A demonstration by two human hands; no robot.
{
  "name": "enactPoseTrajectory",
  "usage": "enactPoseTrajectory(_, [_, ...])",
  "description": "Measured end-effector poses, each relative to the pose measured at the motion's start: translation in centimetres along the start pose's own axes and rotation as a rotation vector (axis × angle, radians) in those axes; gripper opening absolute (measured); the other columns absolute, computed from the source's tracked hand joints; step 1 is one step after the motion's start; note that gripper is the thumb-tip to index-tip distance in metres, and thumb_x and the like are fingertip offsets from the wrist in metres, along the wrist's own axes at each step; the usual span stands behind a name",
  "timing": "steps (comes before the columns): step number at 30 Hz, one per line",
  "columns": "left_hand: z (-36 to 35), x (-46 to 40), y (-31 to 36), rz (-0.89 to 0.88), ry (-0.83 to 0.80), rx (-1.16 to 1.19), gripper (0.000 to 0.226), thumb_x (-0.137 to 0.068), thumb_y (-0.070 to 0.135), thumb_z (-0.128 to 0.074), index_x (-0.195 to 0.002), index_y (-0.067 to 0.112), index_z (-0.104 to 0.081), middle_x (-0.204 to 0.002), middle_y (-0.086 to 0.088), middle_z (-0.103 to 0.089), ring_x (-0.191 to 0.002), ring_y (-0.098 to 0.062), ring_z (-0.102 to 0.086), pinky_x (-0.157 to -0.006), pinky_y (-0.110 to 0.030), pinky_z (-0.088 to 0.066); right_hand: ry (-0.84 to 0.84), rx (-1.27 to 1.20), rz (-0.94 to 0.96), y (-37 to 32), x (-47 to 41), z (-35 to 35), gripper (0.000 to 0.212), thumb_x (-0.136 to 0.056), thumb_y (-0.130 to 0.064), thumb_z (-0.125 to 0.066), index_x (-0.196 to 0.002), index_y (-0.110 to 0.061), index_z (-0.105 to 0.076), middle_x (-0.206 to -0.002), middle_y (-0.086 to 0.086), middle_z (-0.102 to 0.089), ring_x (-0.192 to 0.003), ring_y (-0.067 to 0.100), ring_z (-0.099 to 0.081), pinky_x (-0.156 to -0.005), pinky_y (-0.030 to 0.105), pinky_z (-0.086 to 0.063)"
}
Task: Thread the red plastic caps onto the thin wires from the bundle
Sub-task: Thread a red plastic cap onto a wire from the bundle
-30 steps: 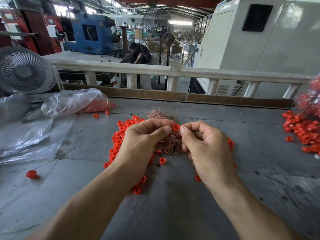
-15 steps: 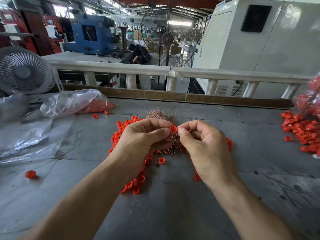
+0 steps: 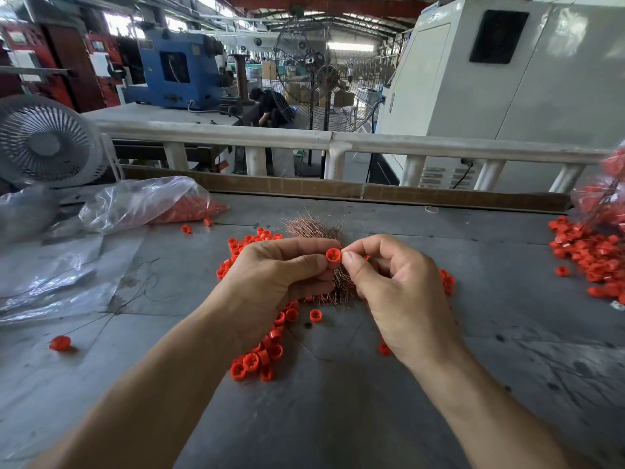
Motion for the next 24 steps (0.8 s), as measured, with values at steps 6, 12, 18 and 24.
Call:
enactPoseTrajectory(6, [0.0, 0.0, 0.0, 0.004, -0.046, 0.027, 0.024, -0.076, 0.007, -0.072, -0.098, 0.003, -0.079, -0.091, -0.014, -0.075, -0.08, -0.017, -0.072, -0.072, -0.027, -0.062, -0.039, -0.041, -0.065, 0.7, 0.0, -0.2, 0.016, -0.1, -0.02, -0.064, -0.086, -0.025, -0.07, -0.06, -0.007, -0.06, -0.053, 0.004, -0.049, -0.048, 0.018, -0.039])
enactPoseTrajectory(12, [-0.4, 0.0, 0.1, -0.004, -0.104, 0.061, 0.021, -0.078, 0.005, -0.071, -0.098, 0.003, -0.079, -0.09, -0.013, -0.074, -0.078, -0.016, -0.072, -0.07, -0.026, -0.061, -0.032, -0.026, -0.058, 0.5, 0.0, -0.1, 0.015, -0.099, -0.02, -0.066, -0.086, -0.023, -0.072, -0.065, 0.0, -0.066, -0.061, 0.006, -0.055, -0.056, 0.025, -0.047])
enactPoseTrajectory(18, [0.0, 0.0, 0.1, 0.02, -0.099, 0.05, 0.029, -0.081, 0.003, -0.068, -0.108, 0.0, -0.077, -0.097, -0.017, -0.075, -0.082, -0.019, -0.074, -0.073, -0.027, -0.061, -0.046, -0.023, -0.063, 0.5, 0.0, -0.1, 0.014, -0.098, -0.022, -0.066, -0.086, -0.023, -0.072, -0.065, 0.002, -0.066, -0.058, 0.007, -0.052, -0.053, 0.025, -0.044])
enactPoseTrajectory(24, [-0.1, -0.1, 0.0, 0.004, -0.084, 0.071, 0.026, -0.08, 0.006, -0.07, -0.104, 0.001, -0.077, -0.096, -0.017, -0.074, -0.084, -0.02, -0.074, -0.073, -0.027, -0.061, -0.054, -0.026, -0.132, 1.2, -0.1, -0.2, 0.019, -0.102, -0.02, -0.059, -0.09, -0.027, -0.072, -0.069, -0.005, -0.067, -0.059, 0.004, -0.053, -0.051, 0.017, -0.041])
Point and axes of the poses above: each hand's wrist, its own x-axis away from the middle knuckle, its own z-axis out of the back of the hand, y = z × x, the point moved 6 cm from there along -x, towards the middle knuckle
